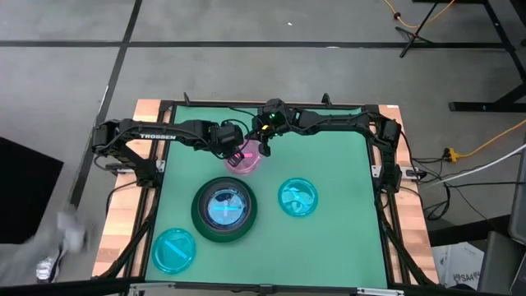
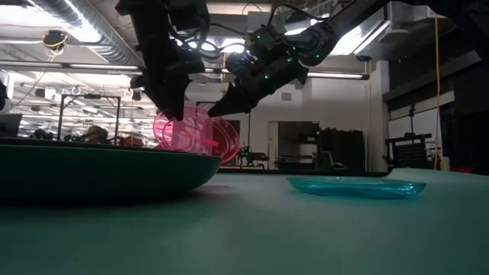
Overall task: Stack plastic plates
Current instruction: Stack the light pink plate on top of the stacked light blue plate
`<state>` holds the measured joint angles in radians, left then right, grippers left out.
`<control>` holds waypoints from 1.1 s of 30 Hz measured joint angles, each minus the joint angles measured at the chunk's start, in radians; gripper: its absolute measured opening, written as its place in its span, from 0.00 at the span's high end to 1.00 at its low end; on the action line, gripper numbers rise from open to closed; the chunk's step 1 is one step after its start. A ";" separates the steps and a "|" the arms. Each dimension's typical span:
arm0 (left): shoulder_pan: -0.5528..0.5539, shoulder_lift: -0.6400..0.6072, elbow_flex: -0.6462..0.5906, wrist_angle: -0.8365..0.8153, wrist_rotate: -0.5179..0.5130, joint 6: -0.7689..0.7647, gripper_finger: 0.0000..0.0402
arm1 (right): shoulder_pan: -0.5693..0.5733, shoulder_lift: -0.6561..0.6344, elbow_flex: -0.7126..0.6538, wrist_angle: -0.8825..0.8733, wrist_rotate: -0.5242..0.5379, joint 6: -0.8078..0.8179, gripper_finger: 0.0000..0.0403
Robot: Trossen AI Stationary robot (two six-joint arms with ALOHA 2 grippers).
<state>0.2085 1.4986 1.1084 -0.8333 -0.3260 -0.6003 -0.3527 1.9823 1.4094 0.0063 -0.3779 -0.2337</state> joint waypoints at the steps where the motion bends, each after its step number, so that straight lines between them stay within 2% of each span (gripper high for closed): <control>1: 0.000 0.000 0.000 0.000 0.000 0.000 0.69 | 0.000 0.000 0.000 0.000 0.000 0.000 1.00; 25: 0.000 0.000 0.000 -0.008 0.031 -0.002 0.70 | 0.000 0.000 0.000 -0.025 0.028 0.000 1.00; 28: 0.000 0.000 0.000 -0.016 0.032 -0.002 0.73 | 0.000 0.000 0.000 -0.026 0.029 0.000 1.00; 33: 0.000 0.000 0.000 -0.015 0.032 -0.002 0.84 | 0.000 0.000 0.000 -0.025 0.029 0.000 1.00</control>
<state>0.2085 1.4982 1.1084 -0.8486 -0.2943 -0.6025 -0.3527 1.9820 1.4090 -0.0189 -0.3490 -0.2337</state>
